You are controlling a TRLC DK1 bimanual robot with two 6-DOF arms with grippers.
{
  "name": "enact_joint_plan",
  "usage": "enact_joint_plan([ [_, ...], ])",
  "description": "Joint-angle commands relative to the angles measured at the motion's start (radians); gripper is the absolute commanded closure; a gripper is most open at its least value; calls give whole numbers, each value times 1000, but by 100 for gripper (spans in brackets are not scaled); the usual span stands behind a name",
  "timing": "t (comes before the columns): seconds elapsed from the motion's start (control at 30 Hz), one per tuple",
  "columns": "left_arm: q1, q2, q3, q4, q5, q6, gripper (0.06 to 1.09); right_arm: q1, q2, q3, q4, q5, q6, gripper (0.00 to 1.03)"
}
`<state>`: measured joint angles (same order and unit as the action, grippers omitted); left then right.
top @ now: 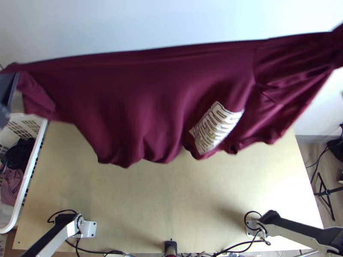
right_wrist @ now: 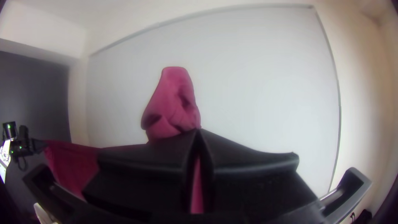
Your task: Fold the t-shirt
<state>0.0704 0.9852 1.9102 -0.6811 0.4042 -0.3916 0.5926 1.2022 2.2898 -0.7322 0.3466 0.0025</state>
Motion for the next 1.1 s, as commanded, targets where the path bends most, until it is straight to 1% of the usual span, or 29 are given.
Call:
enact_joint_plan([
  [0.0,12,-151,-34,0,-1,5,105,-27,-85,33,-18,31,14,99],
  [0.13,32,-197,-5,-3,-2,5,105,-62,-125,42,-27,29,33,99],
  [0.37,45,-286,33,-17,1,8,105,-99,-210,42,-72,28,37,99],
  [0.57,43,-339,66,-49,4,8,105,-131,-245,43,-145,15,42,99],
  [0.67,45,-350,53,-83,16,7,105,-140,-243,39,-193,5,71,99],
  [0.8,43,-361,-59,-87,27,5,105,-140,-234,-23,-196,-3,110,99],
  [0.83,42,-367,-91,-87,42,7,105,-140,-227,-39,-196,-11,119,99],
  [0.93,40,-378,-188,-81,61,7,105,-137,-202,-108,-191,-18,122,99],
  [1.0,42,-387,-277,-37,61,10,105,-123,-193,-185,-167,-23,123,99],
  [1.07,42,-399,-393,26,61,23,105,-88,-197,-308,-124,-24,122,99],
])
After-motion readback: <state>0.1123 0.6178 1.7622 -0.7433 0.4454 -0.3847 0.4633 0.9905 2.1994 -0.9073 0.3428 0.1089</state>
